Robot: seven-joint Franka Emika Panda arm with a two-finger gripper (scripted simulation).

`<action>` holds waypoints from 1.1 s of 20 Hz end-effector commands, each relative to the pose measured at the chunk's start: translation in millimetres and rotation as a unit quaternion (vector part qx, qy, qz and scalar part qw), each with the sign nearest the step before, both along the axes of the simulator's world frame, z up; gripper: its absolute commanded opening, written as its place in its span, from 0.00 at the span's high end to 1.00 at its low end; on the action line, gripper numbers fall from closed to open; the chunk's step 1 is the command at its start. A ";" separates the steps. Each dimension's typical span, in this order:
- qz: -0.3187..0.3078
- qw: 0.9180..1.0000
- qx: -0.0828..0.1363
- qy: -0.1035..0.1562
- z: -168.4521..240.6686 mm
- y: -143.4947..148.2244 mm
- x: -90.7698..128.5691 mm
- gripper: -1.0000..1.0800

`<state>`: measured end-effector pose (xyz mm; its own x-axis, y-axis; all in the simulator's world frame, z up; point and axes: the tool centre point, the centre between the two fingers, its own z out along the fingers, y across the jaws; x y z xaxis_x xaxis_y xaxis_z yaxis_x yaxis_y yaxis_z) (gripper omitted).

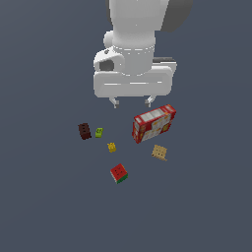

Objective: Pick up a designated object from a clutter of objects.

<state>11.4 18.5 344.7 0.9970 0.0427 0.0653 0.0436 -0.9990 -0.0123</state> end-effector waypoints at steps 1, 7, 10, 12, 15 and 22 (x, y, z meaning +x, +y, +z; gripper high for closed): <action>0.000 1.000 0.000 0.000 0.0 0.0 0.0 0.04; 0.012 1.000 0.003 -0.002 -0.9 4.2 2.1 0.04; 0.020 1.000 0.005 -0.004 -0.2 7.7 3.2 0.04; 0.022 1.000 0.006 -0.004 1.0 9.2 3.4 0.04; 0.022 1.000 0.006 -0.004 0.4 8.6 3.3 0.04; 0.032 0.999 0.002 -0.001 -23.1 -1.0 7.3 0.04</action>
